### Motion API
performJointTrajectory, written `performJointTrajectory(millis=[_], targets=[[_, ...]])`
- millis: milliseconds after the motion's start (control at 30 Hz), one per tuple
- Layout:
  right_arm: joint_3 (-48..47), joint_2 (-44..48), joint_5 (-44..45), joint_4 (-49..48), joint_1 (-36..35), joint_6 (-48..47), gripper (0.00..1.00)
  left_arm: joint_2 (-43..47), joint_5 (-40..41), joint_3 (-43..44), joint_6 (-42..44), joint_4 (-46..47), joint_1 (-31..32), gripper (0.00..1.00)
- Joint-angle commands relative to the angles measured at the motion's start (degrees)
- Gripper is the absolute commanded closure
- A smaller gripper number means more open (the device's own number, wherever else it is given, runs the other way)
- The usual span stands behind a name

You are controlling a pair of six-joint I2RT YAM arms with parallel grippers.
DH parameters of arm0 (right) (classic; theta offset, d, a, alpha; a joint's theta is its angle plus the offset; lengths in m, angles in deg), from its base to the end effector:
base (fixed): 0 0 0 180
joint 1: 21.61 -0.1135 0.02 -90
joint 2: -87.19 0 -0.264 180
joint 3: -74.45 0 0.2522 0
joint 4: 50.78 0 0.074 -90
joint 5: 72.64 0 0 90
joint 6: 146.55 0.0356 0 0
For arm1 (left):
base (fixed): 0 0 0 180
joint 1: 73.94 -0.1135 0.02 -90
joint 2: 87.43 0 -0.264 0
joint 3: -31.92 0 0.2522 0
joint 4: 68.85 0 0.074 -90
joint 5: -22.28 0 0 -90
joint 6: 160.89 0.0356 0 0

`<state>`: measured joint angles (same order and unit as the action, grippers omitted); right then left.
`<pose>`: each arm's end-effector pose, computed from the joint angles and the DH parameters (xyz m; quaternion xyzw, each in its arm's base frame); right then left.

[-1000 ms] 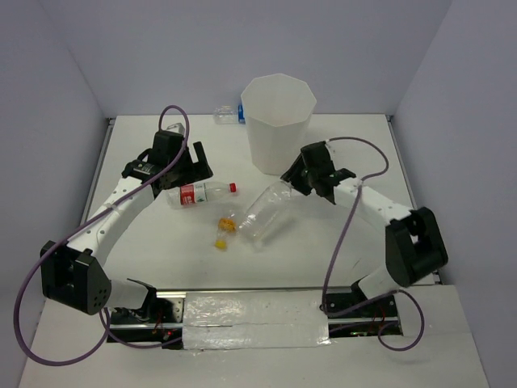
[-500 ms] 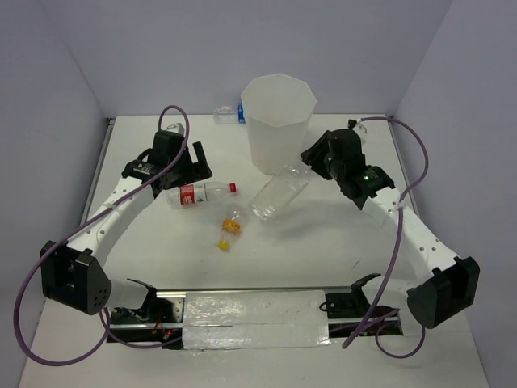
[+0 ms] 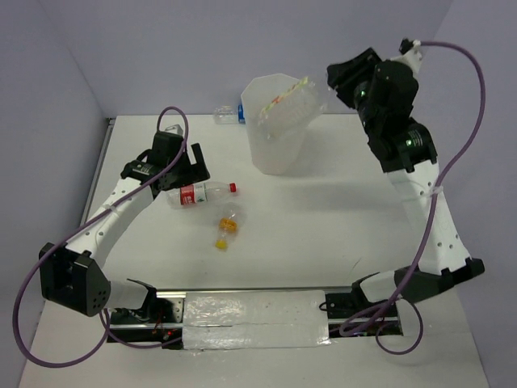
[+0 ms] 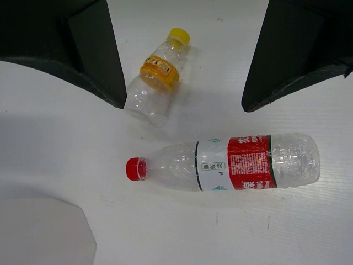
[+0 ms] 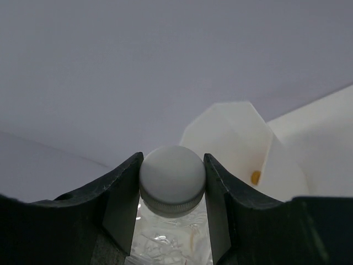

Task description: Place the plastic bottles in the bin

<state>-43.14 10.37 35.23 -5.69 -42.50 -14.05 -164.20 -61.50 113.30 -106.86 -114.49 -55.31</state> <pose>0.2453 0.0819 0.5271 0.2395 0.6917 0.2560 0.6314 0.2793 -0.0901 0.3190 -0.1592 0.8950 -0.1459 0.3904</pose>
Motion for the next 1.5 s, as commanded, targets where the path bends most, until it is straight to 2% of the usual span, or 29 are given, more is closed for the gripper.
performJointTrajectory(millis=[0, 67, 133, 300, 467, 567, 600, 667, 733, 967, 1100, 1167, 1267, 1467], targets=[[-11.71, -8.33, 2.26, 0.13, 2.15, -2.25, 0.80, 2.15, 1.25, 1.12, 1.51, -0.81, 0.09, 0.01], [-21.35, -15.16, 1.47, 3.29, 3.04, -1.20, 0.81, 2.50, 0.29, 0.59, 1.34, -0.73, 0.09, 0.01], [-26.57, -18.36, 2.52, 3.48, 3.22, -1.02, 0.81, 2.94, -1.64, -0.29, 1.16, -0.20, 0.09, 0.01], [-28.97, -24.60, 5.42, -0.92, 3.39, -0.84, 0.82, 3.82, -4.80, -1.69, 1.07, -0.55, 0.18, 0.00], [-26.16, -26.72, 8.15, -4.87, 3.39, -1.72, 0.80, 5.23, -12.01, -4.15, -0.59, 0.59, 0.53, 0.01], [-28.35, -29.35, 6.57, -4.36, 3.22, -3.82, 0.51, 6.63, -14.57, -7.05, -1.65, 1.91, 1.31, 0.00], [-30.10, -30.49, 5.61, -3.31, 2.96, -4.96, 0.30, 6.98, -14.65, -8.10, -1.74, 2.17, 1.49, 0.00], [-30.90, -30.76, 5.25, -3.20, 2.34, -6.98, 0.12, 6.90, -14.57, -9.16, -1.91, 2.08, 2.11, 0.00], [-30.82, -29.63, 5.77, -3.82, 1.29, -9.26, 0.00, 6.64, -14.92, -9.52, -1.57, 1.74, 2.63, 0.01], [-29.33, -22.34, 2.35, -1.72, 0.84, -11.30, 0.00, 4.97, -12.99, -9.26, 0.89, 0.68, 7.29, 0.00], [-14.94, -11.19, -0.29, -4.08, 0.76, -11.65, 0.00, 0.24, -10.09, -8.29, 3.09, -0.90, 10.80, 0.00], [-6.00, -3.83, -0.47, -6.63, 0.76, -11.65, 0.00, -1.70, -6.58, -7.15, 3.80, -1.69, 13.35, 0.01], [1.93, 2.18, 0.06, -8.04, 0.76, -11.83, 0.00, -5.75, -1.49, -5.48, 3.27, -2.75, 16.08, 0.00], [9.60, 10.54, -2.40, -5.85, 0.67, -11.48, 0.00, -12.25, 3.88, -4.69, 1.43, 0.15, 18.37, 0.01]])
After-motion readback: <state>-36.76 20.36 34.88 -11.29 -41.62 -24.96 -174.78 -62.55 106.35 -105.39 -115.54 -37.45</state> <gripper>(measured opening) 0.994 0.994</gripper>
